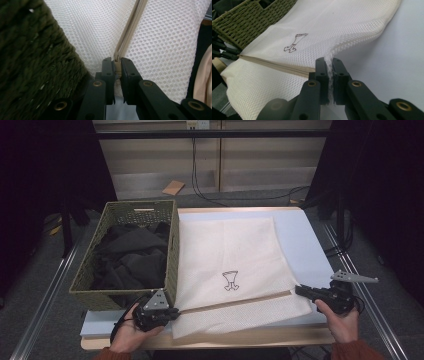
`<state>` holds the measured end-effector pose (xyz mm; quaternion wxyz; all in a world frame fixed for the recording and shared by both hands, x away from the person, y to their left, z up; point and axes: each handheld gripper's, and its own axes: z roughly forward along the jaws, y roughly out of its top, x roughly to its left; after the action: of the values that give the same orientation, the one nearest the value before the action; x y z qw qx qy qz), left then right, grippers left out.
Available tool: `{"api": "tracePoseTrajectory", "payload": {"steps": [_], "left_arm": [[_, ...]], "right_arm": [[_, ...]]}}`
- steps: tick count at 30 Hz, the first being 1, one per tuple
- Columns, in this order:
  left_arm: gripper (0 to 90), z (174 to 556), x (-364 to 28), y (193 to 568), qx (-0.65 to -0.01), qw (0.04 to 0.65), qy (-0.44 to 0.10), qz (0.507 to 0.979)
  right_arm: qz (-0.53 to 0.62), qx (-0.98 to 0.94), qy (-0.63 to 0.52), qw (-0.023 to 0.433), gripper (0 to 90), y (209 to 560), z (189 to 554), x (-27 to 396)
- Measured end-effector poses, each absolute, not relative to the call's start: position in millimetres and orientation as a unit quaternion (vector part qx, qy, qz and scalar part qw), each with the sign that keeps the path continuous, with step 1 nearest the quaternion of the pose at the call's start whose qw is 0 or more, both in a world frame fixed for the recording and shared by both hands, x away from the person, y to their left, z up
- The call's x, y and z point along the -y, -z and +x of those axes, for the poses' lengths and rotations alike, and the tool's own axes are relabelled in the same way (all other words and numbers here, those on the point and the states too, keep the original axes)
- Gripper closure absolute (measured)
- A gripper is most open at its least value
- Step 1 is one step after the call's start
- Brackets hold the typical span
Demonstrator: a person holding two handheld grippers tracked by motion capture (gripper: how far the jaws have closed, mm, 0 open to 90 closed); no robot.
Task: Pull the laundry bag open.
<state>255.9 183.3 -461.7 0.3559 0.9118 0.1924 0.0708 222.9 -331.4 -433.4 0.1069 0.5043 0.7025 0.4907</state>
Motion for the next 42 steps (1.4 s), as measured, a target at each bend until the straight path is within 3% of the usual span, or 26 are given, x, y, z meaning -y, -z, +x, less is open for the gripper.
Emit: {"api": "tracePoseTrajectory", "payload": {"steps": [6,9,10,12,15,28,42], "left_arm": [[82.5,256,-186,462,-0.198,0.365,-0.066,0.907],[82.6,258,-191,462,-0.203,0.336,-0.080,0.916],[82.6,258,-198,464,-0.220,0.362,-0.072,0.903],[82.6,257,-203,466,-0.223,0.357,-0.071,0.904],[82.6,255,-203,467,-0.224,0.354,-0.068,0.905],[82.5,252,-208,470,-0.232,0.355,-0.076,0.903],[82.2,249,-210,477,-0.248,0.377,-0.077,0.889]], "right_arm": [[0.506,-0.707,-0.482,0.111,85.9,435,224,332],[0.506,-0.707,-0.477,0.129,86.1,432,222,332],[0.511,-0.704,-0.476,0.129,86.1,432,222,336],[0.518,-0.690,-0.493,0.110,86.1,433,221,339],[0.505,-0.712,-0.472,0.125,86.1,434,221,332],[0.503,-0.715,-0.472,0.115,86.0,440,219,335],[0.499,-0.762,-0.401,0.098,84.9,472,224,327]]}}
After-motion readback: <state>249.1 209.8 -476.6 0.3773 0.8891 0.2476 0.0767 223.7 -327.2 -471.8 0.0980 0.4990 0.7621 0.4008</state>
